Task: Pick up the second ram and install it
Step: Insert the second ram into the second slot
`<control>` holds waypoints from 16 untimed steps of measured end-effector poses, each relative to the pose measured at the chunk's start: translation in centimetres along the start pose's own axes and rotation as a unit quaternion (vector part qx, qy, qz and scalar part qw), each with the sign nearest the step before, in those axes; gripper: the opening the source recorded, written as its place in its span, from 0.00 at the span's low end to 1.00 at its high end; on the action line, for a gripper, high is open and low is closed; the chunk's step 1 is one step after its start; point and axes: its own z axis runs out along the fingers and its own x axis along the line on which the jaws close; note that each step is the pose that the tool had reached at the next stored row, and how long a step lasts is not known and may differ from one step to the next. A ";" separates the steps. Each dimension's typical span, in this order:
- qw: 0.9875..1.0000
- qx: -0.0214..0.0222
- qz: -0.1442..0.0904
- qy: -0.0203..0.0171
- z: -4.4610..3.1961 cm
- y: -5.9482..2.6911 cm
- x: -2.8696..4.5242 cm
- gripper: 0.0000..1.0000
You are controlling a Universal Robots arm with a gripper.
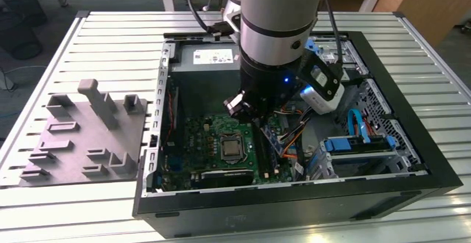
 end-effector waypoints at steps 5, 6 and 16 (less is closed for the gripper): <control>1.000 0.001 0.019 -0.001 0.00 0.00 0.00 0.14; 1.000 0.002 0.023 -0.001 0.00 0.00 0.00 0.14; 0.998 0.005 0.064 -0.003 0.01 0.00 0.00 0.14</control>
